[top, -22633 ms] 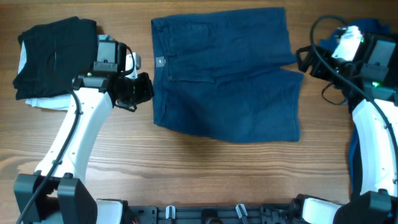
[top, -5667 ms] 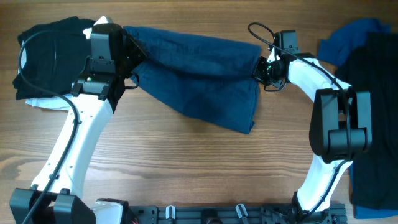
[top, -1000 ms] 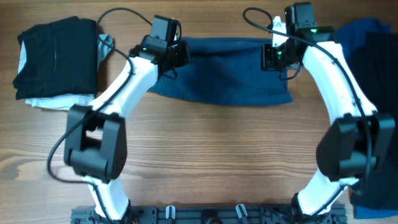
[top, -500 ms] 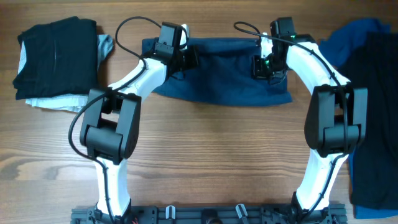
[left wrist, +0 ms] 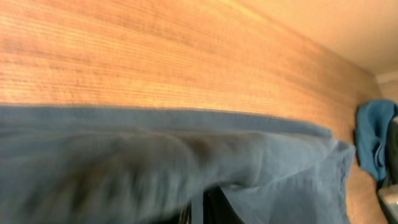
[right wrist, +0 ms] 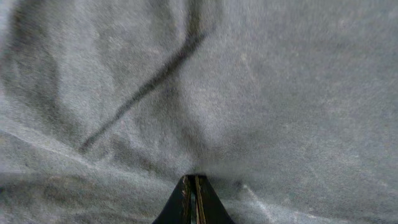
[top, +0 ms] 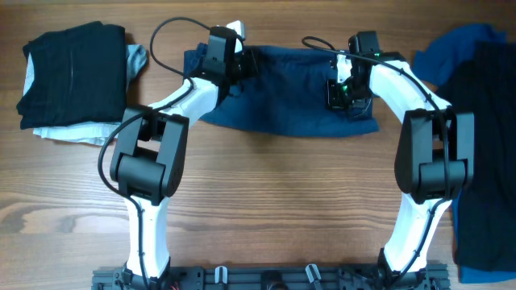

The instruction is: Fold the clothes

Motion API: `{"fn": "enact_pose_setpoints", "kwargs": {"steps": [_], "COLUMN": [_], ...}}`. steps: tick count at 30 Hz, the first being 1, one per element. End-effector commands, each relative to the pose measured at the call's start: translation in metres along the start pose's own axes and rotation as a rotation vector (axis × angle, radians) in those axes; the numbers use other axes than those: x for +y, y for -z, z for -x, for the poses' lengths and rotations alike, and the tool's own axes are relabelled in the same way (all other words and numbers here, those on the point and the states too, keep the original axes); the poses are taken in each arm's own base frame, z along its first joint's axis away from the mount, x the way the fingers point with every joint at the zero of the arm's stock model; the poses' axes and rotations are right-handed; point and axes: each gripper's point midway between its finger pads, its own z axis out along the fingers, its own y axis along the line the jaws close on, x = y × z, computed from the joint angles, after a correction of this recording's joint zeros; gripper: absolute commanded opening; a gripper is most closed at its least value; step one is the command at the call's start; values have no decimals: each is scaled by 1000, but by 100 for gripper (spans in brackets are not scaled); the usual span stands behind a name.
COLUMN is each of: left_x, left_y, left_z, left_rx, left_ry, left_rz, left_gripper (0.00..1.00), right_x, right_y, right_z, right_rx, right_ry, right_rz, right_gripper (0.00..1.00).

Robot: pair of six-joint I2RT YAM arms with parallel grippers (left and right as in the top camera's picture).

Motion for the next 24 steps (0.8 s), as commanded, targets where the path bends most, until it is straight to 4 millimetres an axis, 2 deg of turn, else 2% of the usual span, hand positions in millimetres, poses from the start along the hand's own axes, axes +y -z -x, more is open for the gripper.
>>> {"fn": "enact_pose_setpoints", "kwargs": {"steps": [1, 3, 7, 8, 11, 15, 18, 20, 22, 24], "left_x": [30, 45, 54, 54, 51, 73, 69, 58, 54, 56], "left_y": [-1, -3, -9, -7, 8, 31, 47, 67, 74, 73], "left_z": [17, 21, 25, 32, 71, 102, 116, 134, 140, 137], "left_rx": [-90, -129, -163, -187, -288, -307, -299, -330, -344, -332], "left_ry": [11, 11, 8, 6, 4, 42, 46, 39, 35, 41], "left_rz": [112, 178, 178, 172, 142, 177, 111, 79, 75, 84], "left_gripper": [8, 9, 11, 11, 10, 10, 8, 8, 8, 11], "right_x": [1, 0, 0, 0, 0, 1, 10, 21, 29, 34], "right_y": [-13, -15, -15, -15, -15, -12, 15, 49, 72, 92], "right_z": [-12, -14, -15, -15, -15, -7, 13, 31, 43, 57], "right_rx": [33, 39, 40, 41, 42, 10, -66, -160, -237, -319], "right_ry": [-11, -12, -12, -12, -6, 50, 88, 115, 136, 149], "right_rz": [14, 13, 13, 13, 13, 16, 29, 34, 38, 43], "right_gripper": [4, 4, 4, 4, 4, 4, 4, 4, 4, 6]}}
